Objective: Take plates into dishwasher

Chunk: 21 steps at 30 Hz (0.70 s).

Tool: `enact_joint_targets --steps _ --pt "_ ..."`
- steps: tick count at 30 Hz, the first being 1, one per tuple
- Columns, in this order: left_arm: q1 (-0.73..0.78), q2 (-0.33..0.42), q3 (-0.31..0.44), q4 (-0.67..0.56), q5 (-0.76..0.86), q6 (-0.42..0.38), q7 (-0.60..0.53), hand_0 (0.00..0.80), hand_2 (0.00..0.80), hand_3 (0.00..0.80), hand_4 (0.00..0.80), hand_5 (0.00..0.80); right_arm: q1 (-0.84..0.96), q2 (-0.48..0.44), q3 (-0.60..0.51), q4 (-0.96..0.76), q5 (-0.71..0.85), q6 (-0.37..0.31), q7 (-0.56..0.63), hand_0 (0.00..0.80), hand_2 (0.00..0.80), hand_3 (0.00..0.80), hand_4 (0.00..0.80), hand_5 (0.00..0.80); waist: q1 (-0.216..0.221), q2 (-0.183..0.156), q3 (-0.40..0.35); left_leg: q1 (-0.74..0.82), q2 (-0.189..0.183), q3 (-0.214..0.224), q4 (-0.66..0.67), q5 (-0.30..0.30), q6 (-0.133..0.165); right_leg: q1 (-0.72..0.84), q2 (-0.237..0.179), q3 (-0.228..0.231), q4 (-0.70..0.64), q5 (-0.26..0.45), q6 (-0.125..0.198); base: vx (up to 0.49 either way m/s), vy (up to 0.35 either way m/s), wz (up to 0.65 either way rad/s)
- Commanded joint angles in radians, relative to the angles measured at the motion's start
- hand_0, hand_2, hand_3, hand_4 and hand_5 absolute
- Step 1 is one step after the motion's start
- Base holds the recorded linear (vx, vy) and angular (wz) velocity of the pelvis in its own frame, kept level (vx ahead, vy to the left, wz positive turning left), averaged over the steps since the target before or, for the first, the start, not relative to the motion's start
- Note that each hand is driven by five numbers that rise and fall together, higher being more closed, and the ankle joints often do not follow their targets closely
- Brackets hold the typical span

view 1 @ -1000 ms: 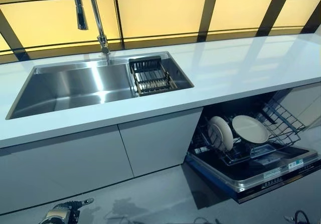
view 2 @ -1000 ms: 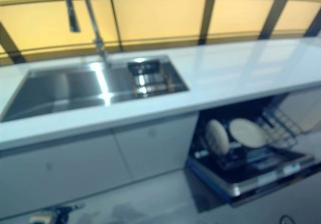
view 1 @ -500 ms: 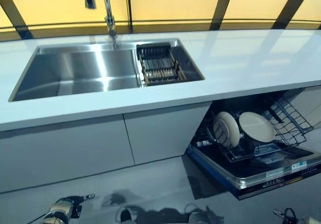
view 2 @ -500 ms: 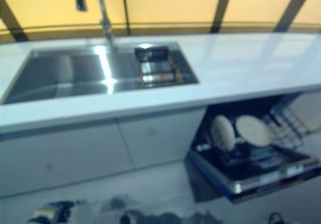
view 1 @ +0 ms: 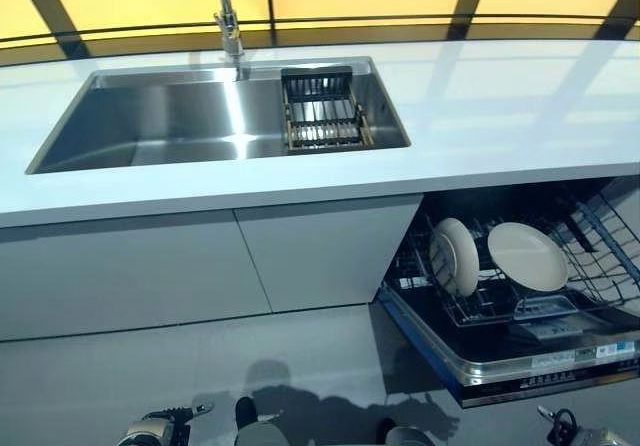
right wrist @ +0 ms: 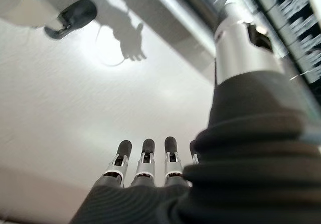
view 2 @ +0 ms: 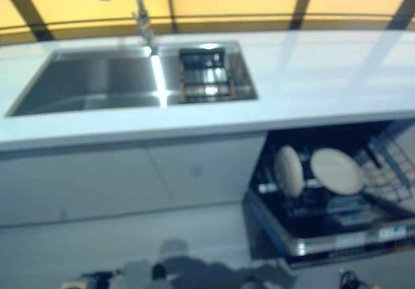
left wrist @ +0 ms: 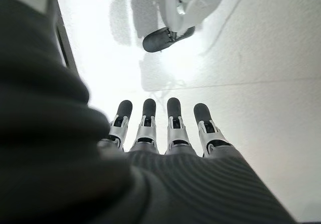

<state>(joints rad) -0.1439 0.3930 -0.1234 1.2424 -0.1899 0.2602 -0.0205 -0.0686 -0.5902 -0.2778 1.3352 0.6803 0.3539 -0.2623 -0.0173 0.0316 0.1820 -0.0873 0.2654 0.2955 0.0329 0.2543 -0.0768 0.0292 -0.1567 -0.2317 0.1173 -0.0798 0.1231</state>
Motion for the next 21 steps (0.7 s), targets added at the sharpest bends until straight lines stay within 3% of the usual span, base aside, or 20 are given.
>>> enact_joint_targets --steps 1,2,3,4,6,15,21 --pt "-0.024 0.014 0.041 0.029 0.028 -0.039 -0.034 0.0 0.0 0.0 0.0 0.0 -0.039 -0.011 -0.031 0.036 0.017 -0.03 -0.036 0.0 0.0 0.0 0.0 0.0 -0.034 -0.055 0.004 0.032 -0.107 -0.011 0.338 -0.342 0.022 -0.001 -0.018 -0.011 0.019 0.03 -0.064 -0.1 0.061 0.56" --pt "-0.02 0.015 0.036 0.027 0.033 -0.031 -0.035 0.0 0.0 0.0 0.0 0.0 -0.039 -0.009 -0.028 0.032 0.023 -0.026 -0.042 0.0 0.0 0.0 0.0 0.0 -0.049 -0.032 -0.007 0.101 -0.127 0.001 0.23 -0.352 0.035 -0.026 -0.004 -0.016 0.042 0.024 -0.058 -0.088 0.109 0.21" --pt "-0.02 0.019 0.03 0.027 0.038 -0.027 -0.038 0.0 0.0 0.0 0.0 0.0 -0.038 -0.003 -0.019 0.02 0.034 -0.023 -0.051 0.0 0.0 0.0 0.0 0.0 -0.056 -0.015 -0.01 0.135 -0.139 -0.002 0.143 -0.327 0.035 -0.04 0.009 -0.016 0.058 0.019 -0.052 -0.097 0.095 -0.04" --pt "-0.031 0.025 0.021 0.031 0.036 -0.021 -0.04 0.0 0.0 0.0 0.0 0.0 -0.035 0.016 -0.004 0.002 0.059 -0.023 -0.068 0.0 0.0 0.0 0.0 0.0 -0.061 -0.006 -0.007 0.141 -0.153 -0.029 0.079 -0.304 0.038 -0.053 0.016 -0.007 0.065 0.026 -0.041 -0.113 0.006 -0.09" --pt "-0.047 0.031 0.007 0.029 0.014 -0.028 -0.04 0.0 0.0 0.0 0.0 0.0 -0.04 0.041 0.008 -0.002 0.084 -0.017 -0.066 0.0 0.0 0.0 0.0 0.0 -0.064 -0.01 0.003 0.119 -0.181 -0.072 0.085 -0.312 0.042 -0.079 0.012 0.022 0.04 0.068 -0.028 -0.178 -0.054 0.2" --pt "-0.036 0.016 0.011 0.047 0.009 -0.049 -0.017 0.0 0.0 0.0 0.0 0.0 -0.017 0.09 0.009 0.017 0.113 -0.007 -0.061 0.0 0.0 0.0 0.0 0.0 -0.09 0.002 0.015 0.127 -0.186 -0.03 0.05 -0.31 0.053 -0.096 0.006 0.037 0.001 0.096 -0.01 -0.098 0.001 -0.05" --pt "-0.057 -0.031 -0.008 0.03 -0.005 -0.062 0.017 0.0 0.0 0.0 0.0 0.0 -0.048 0.117 0.016 0.016 0.221 -0.018 -0.087 0.0 0.0 0.0 0.0 0.0 -0.1 0.017 0.074 0.054 -0.182 0.003 0.183 -0.358 0.064 -0.155 -0.022 0.032 0.095 0.055 -0.028 -0.189 0.018 -0.06"
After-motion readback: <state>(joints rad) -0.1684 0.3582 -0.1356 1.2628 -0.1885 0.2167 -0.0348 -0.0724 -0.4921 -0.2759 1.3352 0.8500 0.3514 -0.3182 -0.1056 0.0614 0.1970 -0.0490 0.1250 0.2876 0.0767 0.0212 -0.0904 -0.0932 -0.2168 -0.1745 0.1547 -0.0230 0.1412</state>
